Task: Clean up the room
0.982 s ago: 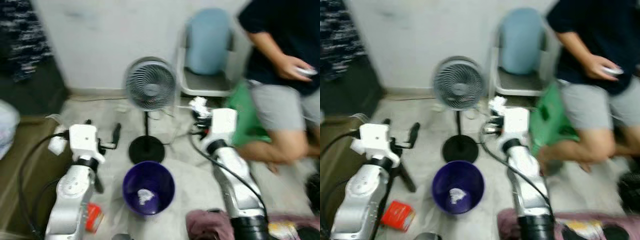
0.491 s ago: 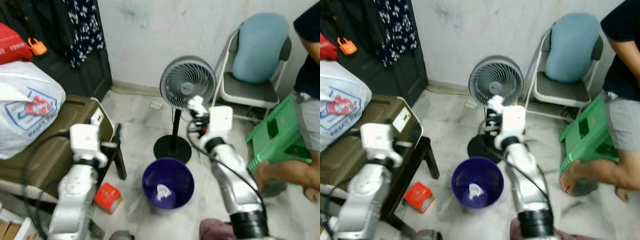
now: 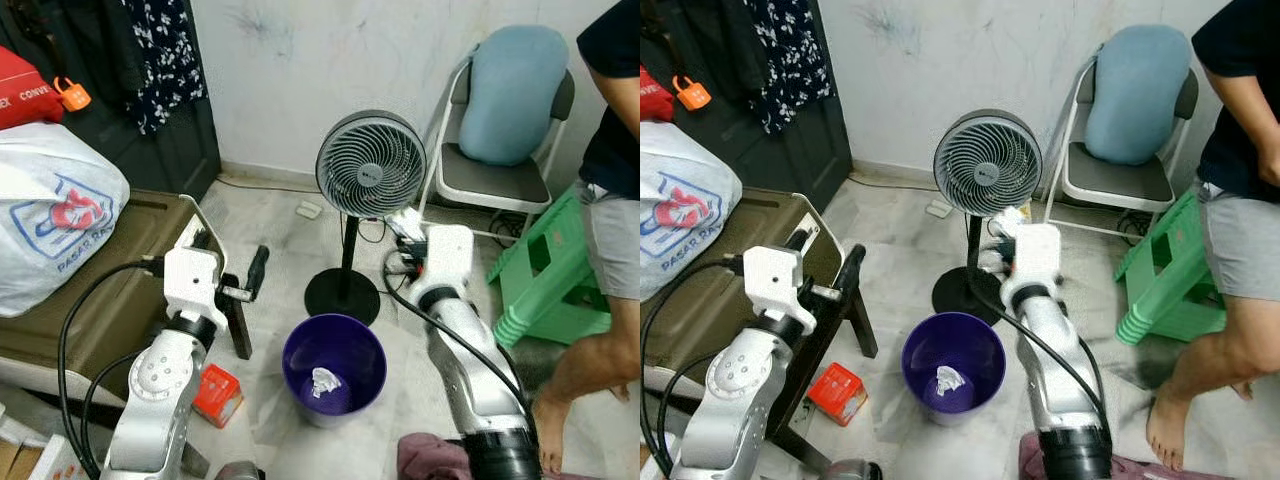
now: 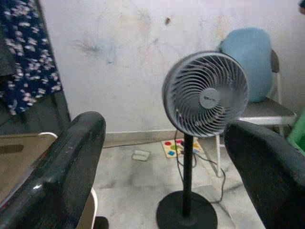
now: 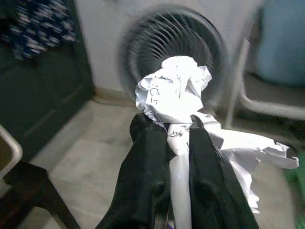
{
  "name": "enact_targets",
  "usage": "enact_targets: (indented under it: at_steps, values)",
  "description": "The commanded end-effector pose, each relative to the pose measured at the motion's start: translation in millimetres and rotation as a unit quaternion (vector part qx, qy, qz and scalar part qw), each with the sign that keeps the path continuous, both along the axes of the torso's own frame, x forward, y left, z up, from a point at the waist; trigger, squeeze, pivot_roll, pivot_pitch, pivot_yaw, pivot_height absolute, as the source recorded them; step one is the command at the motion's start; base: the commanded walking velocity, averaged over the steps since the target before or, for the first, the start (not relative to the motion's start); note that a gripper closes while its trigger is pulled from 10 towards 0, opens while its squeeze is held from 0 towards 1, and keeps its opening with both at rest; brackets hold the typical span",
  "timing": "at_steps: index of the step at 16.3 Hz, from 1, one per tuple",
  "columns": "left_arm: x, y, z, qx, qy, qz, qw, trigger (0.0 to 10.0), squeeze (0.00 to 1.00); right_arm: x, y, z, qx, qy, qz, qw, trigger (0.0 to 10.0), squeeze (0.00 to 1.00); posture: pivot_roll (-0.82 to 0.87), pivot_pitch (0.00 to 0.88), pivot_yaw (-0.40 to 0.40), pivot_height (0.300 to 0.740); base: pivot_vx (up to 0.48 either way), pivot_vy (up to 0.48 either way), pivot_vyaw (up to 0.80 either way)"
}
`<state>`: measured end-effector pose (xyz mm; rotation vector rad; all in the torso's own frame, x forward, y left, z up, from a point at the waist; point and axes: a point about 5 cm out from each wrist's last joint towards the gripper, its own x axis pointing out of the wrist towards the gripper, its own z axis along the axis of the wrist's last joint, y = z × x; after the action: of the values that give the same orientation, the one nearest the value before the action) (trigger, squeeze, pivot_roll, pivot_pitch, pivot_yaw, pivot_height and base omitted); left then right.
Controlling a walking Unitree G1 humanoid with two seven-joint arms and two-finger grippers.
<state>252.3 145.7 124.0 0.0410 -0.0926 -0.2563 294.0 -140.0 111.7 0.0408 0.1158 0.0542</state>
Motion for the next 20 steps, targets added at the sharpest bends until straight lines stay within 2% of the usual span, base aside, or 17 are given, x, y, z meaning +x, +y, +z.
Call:
enact_targets:
  at_steps: [1,4,6,10,12,16,18,20]
  values:
    - [3.8,1.3,5,0.009,-0.013,-0.006,1.0,10.0,0.0,-2.2,-12.7,-2,0.005,0.011,-0.03,0.999,10.0,0.0,0.05,0.0,-0.004,0.74,0.0,0.0,-0.67]
    - [9.4,3.9,9,0.015,-0.019,-0.005,1.0,10.0,0.0,0.3,-13.5,1,-0.003,0.004,-0.022,1.0,10.0,0.0,0.06,0.0,0.005,0.74,0.0,0.0,0.0]
    - [5.8,4.3,7,0.018,-0.019,-0.004,1.0,10.0,0.0,3.1,-11.1,0,0.001,0.003,-0.023,1.0,10.0,0.0,0.08,0.0,0.005,0.74,0.0,0.0,0.0]
    - [-7.1,4.9,6,0.037,-0.023,0.003,0.999,10.0,0.0,12.4,9.8,-6,0.011,0.025,0.015,1.0,10.0,0.0,0.12,0.008,-0.017,0.74,0.0,0.0,0.0]
    - [-15.0,8.0,8,0.054,-0.026,0.005,0.998,10.0,0.0,12.6,15.7,-8,0.005,0.029,0.026,0.999,10.0,0.0,0.14,0.041,-0.017,0.74,0.0,0.0,0.0]
    - [-36.0,26.9,0,0.079,0.012,0.025,0.996,10.0,0.0,16.7,23.9,-20,-0.007,0.055,0.036,0.998,10.0,0.0,0.18,0.133,-0.016,0.74,0.0,0.0,0.0]
    - [-58.3,38.0,-2,0.087,0.039,0.053,0.994,10.0,0.0,24.0,25.5,-21,-0.013,0.059,0.037,0.998,10.0,0.0,0.22,0.198,-0.01,0.74,0.0,0.0,0.0]
    - [-69.2,42.7,-2,0.091,0.053,0.065,0.992,10.0,0.0,33.6,24.9,-21,-0.023,0.06,0.036,0.997,10.0,0.0,0.24,0.232,-0.012,0.74,0.0,0.0,0.0]
